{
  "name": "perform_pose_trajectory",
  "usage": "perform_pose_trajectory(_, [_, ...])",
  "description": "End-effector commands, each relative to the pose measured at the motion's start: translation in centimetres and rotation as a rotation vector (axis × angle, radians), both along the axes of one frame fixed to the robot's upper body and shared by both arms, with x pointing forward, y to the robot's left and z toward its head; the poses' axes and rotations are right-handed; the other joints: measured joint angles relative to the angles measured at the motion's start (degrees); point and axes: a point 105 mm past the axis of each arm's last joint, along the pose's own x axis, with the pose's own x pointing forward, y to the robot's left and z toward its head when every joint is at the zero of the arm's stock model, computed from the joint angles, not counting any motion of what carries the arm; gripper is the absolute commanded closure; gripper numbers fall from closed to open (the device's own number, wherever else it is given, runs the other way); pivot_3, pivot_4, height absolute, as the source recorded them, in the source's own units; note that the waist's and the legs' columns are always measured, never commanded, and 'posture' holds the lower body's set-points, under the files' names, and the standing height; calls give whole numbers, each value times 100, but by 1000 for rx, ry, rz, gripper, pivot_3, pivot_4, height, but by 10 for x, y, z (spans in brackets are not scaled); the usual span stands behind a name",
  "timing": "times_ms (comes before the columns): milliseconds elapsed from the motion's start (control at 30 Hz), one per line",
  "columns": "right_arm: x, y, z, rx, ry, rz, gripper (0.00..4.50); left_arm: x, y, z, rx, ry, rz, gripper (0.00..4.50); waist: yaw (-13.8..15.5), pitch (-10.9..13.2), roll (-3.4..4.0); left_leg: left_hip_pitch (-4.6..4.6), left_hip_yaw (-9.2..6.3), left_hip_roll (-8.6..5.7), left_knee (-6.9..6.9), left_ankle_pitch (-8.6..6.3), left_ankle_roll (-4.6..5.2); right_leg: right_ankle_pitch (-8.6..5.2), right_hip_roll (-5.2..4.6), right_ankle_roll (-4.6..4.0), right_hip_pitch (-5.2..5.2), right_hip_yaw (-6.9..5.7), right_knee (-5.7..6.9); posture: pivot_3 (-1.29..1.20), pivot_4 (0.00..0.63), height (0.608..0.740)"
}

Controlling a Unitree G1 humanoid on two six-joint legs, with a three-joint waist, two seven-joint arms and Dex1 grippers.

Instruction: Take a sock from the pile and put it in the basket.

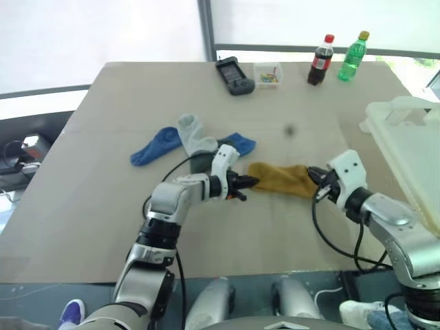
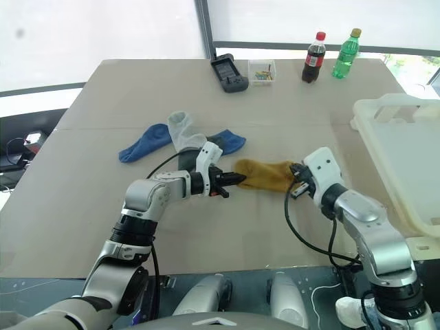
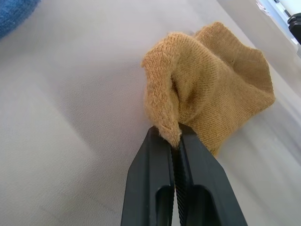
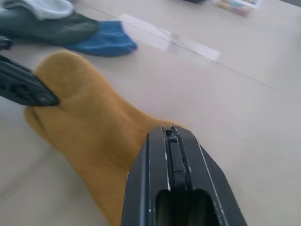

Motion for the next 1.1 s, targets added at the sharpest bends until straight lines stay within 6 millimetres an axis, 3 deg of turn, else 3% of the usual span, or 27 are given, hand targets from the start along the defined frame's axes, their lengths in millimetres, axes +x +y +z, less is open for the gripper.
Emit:
perform_pose_trajectory(33, [8, 3, -21, -44, 43, 22, 4420, -2, -3, 2, 3, 0, -15, 4500, 5, 0, 0, 0, 0, 0, 0, 0, 0, 0, 0, 0, 0, -1, 0, 0, 150, 740])
perform_pose_trajectory(233, [20, -13, -56, -160, 102, -17, 4420, -1, 3, 17, -40, -14, 11, 4500, -15, 0, 0, 1, 3, -1, -1, 0, 0, 0, 0, 0, -4, 2, -1, 0, 150, 740])
perform_pose_trajectory(533, [23, 0, -45, -106, 59, 20, 4420, 2, 12, 45, -103, -34, 7, 4500, -33, 0, 0, 3, 2, 2, 1, 1, -1, 0, 2, 0, -4, 3, 2, 0, 150, 740])
perform_pose_trajectory(767, [20, 7, -27, -79, 2, 51, 4420, -2, -2, 71, -215, -16, -59, 4500, -30, 1, 1, -3, 1, 2, 0, 0, -1, 0, 2, 0, -6, 3, 1, 0, 150, 740])
perform_pose_trajectory(1100, [13, 4, -16, -78, -30, 32, 4420, -15, -32, 75, -186, 19, -191, 4500, -19, 1, 1, -8, 2, 0, -2, 0, -1, 0, 1, 0, -10, 3, -1, 0, 150, 740])
